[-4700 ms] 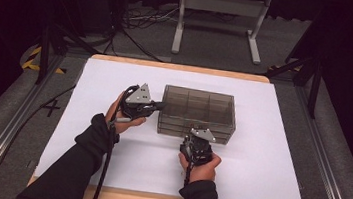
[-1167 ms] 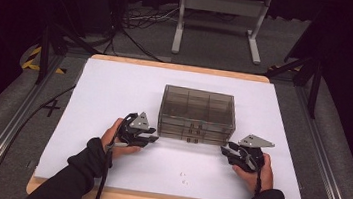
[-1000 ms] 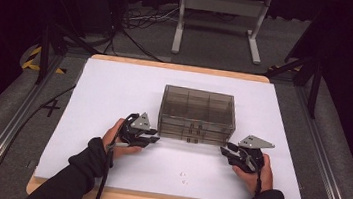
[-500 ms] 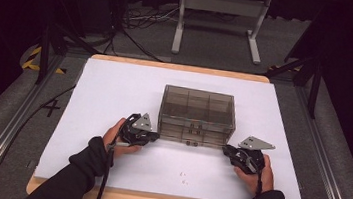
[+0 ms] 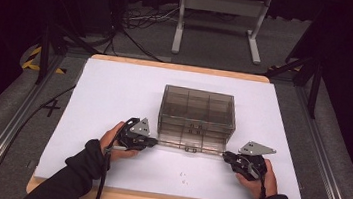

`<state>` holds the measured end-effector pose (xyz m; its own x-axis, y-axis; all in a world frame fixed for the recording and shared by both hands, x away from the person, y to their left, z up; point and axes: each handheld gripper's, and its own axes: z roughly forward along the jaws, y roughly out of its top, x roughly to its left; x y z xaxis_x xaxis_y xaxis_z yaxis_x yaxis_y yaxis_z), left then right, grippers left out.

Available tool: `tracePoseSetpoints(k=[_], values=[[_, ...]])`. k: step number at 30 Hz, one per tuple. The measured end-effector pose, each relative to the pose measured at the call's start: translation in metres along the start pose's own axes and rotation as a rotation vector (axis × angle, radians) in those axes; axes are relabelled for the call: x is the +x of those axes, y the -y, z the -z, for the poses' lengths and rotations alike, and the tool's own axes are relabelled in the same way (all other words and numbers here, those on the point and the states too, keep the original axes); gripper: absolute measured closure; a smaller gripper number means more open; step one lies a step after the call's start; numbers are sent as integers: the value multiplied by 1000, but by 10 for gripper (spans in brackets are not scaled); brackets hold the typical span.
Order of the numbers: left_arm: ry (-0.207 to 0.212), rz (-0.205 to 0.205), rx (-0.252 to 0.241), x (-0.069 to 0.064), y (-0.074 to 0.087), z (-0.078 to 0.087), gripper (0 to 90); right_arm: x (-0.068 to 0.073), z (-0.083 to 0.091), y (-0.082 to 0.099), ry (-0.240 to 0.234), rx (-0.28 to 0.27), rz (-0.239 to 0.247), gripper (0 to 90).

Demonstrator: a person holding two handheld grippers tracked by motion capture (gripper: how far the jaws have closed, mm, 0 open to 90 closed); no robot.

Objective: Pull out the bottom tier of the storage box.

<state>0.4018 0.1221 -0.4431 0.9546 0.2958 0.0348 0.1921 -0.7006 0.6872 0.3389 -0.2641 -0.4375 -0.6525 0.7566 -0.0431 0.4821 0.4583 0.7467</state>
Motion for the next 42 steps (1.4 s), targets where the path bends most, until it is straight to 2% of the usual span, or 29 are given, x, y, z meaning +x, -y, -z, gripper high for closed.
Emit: tracePoseSetpoints(k=[6,20,21,23,24,26,42], values=[[17,-21,38,-7,1,0,867,5,4,3,-8,20,24,808],[22,-29,36,-21,6,5,868,15,13,11,-28,27,40,816],[24,-23,47,-22,6,6,868,16,13,11,-31,28,42,816],[23,-36,43,-23,6,6,868,17,14,12,-28,31,50,817],[27,-26,46,-25,7,6,868,18,15,12,-31,33,51,818],[21,-38,40,-26,7,6,868,18,16,13,-32,31,52,817],[27,-42,39,-38,11,10,870,25,21,18,-41,43,63,817]])
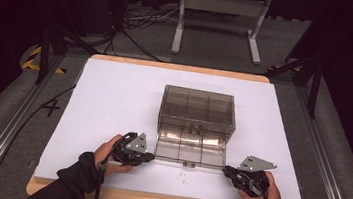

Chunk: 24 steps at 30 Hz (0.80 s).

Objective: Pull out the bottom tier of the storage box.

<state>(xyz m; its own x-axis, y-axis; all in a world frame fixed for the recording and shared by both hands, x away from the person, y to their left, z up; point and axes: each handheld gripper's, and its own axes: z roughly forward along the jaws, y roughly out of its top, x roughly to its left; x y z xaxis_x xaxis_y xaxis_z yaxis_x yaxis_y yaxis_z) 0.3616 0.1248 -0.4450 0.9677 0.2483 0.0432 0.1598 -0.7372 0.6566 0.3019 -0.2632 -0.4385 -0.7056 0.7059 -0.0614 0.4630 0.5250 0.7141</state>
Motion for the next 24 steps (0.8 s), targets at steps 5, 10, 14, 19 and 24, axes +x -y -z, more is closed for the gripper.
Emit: tracePoseSetpoints(k=[5,10,14,19,24], values=[[1,3,2,-1,0,0,869,2,0,0,7,11,5,817],[1,-2,7,-5,0,1,870,4,1,2,4,7,1,814],[1,-2,6,-5,0,1,870,6,0,3,13,17,0,809],[-7,-5,14,-7,0,1,870,7,0,4,18,12,1,811],[1,1,6,-6,0,1,870,6,0,4,10,12,-2,811]])
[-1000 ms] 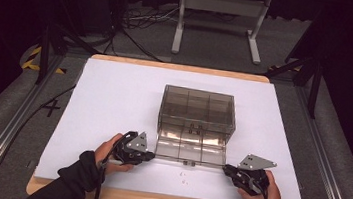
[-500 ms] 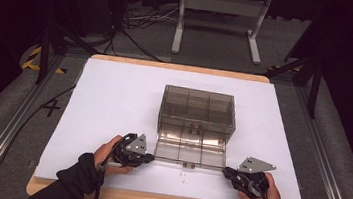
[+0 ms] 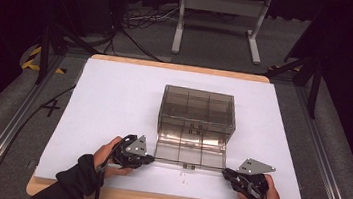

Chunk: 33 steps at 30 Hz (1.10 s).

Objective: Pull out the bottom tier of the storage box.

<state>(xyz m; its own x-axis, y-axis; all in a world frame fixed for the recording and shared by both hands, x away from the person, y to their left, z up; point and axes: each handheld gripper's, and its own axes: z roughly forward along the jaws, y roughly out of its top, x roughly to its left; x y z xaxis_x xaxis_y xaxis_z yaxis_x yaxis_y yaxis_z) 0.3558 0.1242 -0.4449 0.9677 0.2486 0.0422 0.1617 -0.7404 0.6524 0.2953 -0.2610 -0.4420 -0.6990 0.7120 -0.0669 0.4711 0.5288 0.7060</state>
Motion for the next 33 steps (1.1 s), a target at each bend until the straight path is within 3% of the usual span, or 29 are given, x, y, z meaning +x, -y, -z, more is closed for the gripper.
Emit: tracePoseSetpoints(k=[23,26,28,30,33], values=[[5,-14,2,-4,0,1,870,4,3,2,3,5,-3,808],[10,10,-18,-5,3,0,867,4,3,2,0,3,-6,806],[9,9,-20,-5,3,1,836,3,3,2,-12,1,-10,756],[-1,8,-21,-6,3,1,784,5,3,1,-11,7,-4,768],[0,32,-74,-6,9,8,702,5,8,0,-2,-7,0,766]])
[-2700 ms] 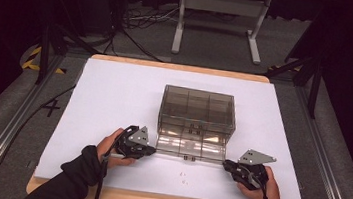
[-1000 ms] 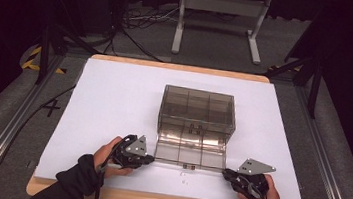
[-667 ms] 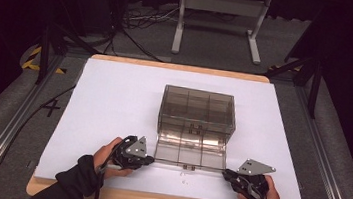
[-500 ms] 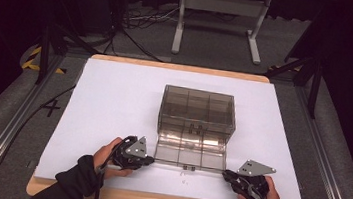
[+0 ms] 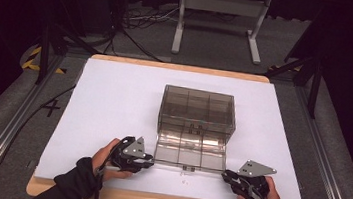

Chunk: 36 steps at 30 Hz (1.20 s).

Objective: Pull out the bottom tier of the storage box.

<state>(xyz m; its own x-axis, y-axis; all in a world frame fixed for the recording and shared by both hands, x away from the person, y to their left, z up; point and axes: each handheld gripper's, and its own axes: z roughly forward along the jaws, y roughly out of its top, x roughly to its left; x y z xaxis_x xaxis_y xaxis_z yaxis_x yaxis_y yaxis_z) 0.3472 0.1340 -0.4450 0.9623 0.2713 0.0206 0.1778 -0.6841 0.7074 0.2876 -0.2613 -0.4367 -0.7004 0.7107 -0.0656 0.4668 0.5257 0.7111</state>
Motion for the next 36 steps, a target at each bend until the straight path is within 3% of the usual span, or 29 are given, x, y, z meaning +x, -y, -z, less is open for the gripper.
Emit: tracePoseSetpoints(k=[5,9,12,15,19,22,23,30,36], values=[[-61,6,-122,-5,14,19,611,1,16,0,-20,-96,-14,785],[-94,59,-191,-3,22,25,490,9,19,-4,-49,-143,-5,819],[-132,88,-203,0,24,24,366,19,13,-10,-81,-157,25,822],[-121,84,-208,1,26,22,358,26,8,-14,-119,-172,44,823],[-138,92,-200,1,30,19,269,43,-6,-24,-180,-169,100,815],[-147,103,-196,0,33,20,268,50,-15,-26,-211,-146,131,816],[-146,116,-205,2,35,20,262,56,-24,-29,-248,-127,150,816],[-148,129,-232,3,37,21,237,63,-41,-35,-277,-99,181,774],[-152,119,-220,2,36,20,231,65,-50,-38,-294,-87,188,756]])
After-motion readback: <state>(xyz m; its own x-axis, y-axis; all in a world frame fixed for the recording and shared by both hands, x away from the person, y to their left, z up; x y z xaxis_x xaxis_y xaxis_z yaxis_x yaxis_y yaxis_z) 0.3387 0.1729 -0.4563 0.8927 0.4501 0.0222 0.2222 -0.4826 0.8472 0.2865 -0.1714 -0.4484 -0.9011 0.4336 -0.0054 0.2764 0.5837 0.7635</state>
